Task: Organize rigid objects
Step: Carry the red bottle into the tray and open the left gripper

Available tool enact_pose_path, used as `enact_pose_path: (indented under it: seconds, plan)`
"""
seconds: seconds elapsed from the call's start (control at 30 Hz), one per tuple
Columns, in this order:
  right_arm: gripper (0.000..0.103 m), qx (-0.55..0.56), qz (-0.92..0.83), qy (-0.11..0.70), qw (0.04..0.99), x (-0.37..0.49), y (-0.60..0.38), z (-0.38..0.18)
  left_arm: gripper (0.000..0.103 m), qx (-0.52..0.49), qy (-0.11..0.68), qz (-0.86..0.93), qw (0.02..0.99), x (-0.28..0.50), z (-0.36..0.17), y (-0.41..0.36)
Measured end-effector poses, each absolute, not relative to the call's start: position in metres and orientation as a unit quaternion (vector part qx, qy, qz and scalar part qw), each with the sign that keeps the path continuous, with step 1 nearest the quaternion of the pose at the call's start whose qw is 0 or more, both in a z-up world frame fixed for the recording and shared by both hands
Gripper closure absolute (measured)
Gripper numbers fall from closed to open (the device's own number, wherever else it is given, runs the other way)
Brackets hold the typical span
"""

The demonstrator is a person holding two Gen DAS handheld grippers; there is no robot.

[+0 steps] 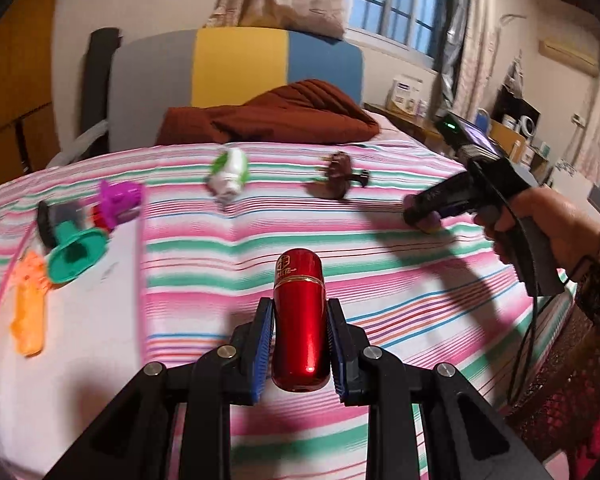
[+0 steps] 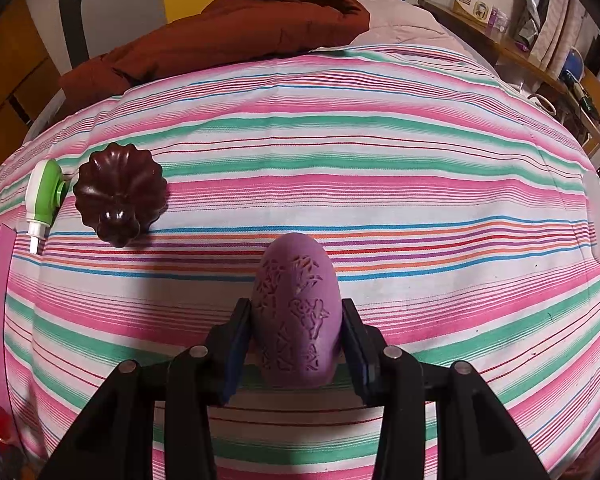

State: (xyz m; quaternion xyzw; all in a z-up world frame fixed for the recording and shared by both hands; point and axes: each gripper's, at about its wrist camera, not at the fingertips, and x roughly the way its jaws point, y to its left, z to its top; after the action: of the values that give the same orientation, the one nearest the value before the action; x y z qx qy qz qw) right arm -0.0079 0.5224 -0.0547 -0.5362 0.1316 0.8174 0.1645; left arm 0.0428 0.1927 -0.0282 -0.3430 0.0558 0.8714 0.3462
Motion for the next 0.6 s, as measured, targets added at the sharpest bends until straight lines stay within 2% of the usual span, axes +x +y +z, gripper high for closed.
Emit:
enact_pose_path:
  seconds: [0.6]
  plan:
    - [0.060, -0.523, 0.824, 0.148, 0.160, -0.006, 0.520, -0.051, 0.077, -0.387, 0.019, 0.897, 0.211, 0.002, -0.049, 0.070]
